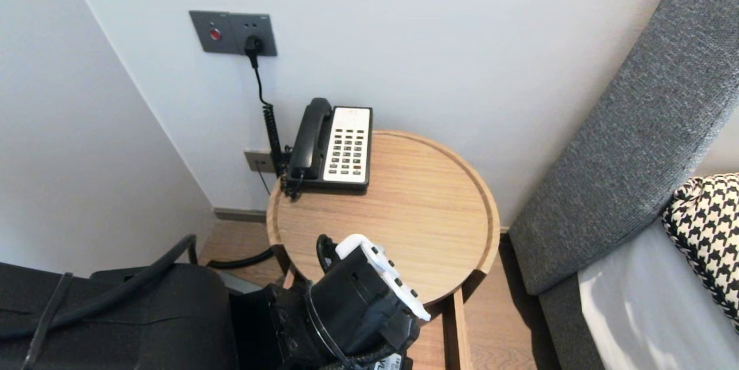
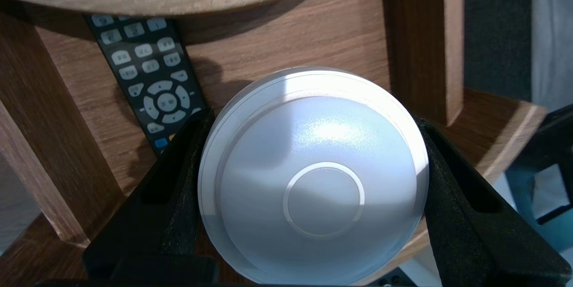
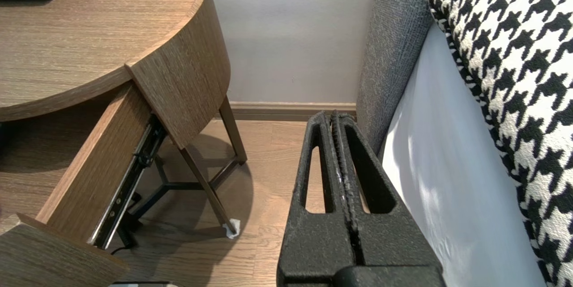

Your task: Put the remote controls on the table in the drawer one by one

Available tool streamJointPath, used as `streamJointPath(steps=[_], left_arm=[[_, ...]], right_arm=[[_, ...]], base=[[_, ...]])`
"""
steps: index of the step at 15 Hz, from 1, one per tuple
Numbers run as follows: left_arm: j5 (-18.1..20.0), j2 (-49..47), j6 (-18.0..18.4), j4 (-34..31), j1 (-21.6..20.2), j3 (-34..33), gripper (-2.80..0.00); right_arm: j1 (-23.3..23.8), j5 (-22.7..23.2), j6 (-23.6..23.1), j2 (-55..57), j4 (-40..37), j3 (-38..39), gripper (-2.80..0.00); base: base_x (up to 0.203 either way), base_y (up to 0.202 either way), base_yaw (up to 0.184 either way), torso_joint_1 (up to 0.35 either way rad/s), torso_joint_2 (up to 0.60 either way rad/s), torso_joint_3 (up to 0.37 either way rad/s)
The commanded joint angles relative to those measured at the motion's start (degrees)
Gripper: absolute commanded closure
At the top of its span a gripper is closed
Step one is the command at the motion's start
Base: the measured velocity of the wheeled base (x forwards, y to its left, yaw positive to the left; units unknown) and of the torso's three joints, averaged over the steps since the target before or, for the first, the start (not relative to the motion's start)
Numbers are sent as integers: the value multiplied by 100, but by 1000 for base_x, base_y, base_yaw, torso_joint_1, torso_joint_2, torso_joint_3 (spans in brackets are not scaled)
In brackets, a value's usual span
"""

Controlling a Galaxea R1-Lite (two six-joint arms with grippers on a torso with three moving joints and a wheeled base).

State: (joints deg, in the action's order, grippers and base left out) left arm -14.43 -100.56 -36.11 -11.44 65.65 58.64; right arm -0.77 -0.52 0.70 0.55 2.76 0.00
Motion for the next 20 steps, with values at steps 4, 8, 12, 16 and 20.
streamJointPath(steps=[4,8,12,16,20], left_arm=[[-24,-215,-136,173,35,-248,0],[-192,-396,-194,318,135,-311,0],[-306,-517,-195,690,175,-433,0],[-306,-526,-193,945,206,-697,0],[-308,-576,-195,1300,212,-920,0]], right_arm=[[-2,0,0,-2,6,149,0],[-2,0,0,-2,6,149,0],[-2,0,0,-2,5,149,0],[-2,0,0,-2,6,149,0],[-2,0,0,-2,6,149,0]], base=[[0,0,0,0,0,0],[0,0,0,0,0,0],[0,0,0,0,0,0],[0,0,0,0,0,0],[0,0,0,0,0,0]])
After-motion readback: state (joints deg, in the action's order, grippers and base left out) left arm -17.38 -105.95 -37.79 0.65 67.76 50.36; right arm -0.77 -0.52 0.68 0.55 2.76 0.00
